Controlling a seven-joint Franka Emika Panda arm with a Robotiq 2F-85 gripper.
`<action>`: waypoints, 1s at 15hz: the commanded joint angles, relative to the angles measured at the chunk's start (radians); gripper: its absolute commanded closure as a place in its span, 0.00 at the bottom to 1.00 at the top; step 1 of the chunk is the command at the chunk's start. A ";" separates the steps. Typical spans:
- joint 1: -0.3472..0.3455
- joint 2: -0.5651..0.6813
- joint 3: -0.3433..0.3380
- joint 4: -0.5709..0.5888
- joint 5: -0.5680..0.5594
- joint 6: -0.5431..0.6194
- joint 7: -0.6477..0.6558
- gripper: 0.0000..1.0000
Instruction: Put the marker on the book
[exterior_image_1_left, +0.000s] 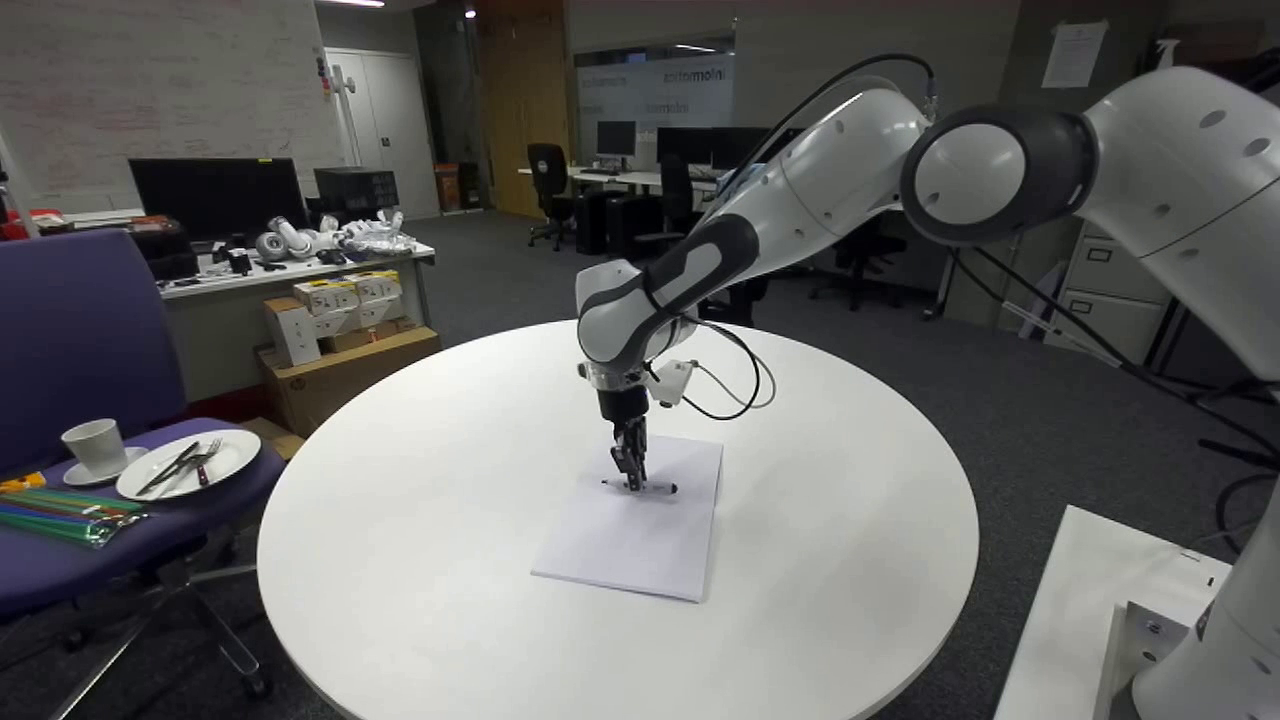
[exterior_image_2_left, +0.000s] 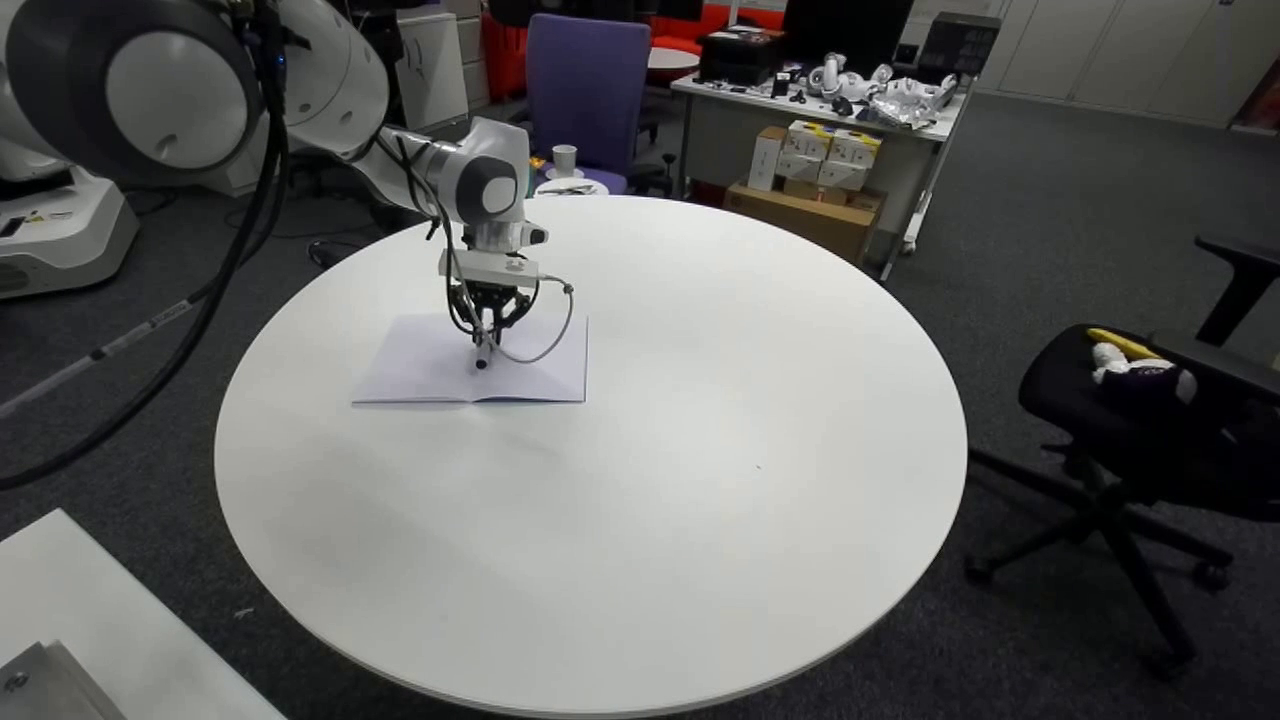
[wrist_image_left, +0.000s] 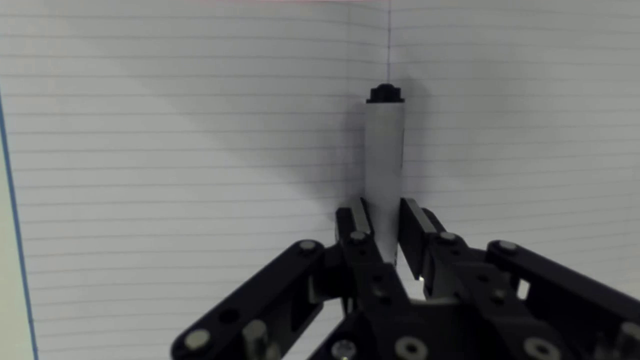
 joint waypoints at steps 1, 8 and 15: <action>-0.014 0.013 0.015 0.042 0.015 -0.048 0.003 0.34; 0.009 -0.065 -0.010 -0.046 -0.001 0.014 0.094 0.00; 0.076 -0.285 -0.100 -0.291 -0.077 0.059 0.361 0.00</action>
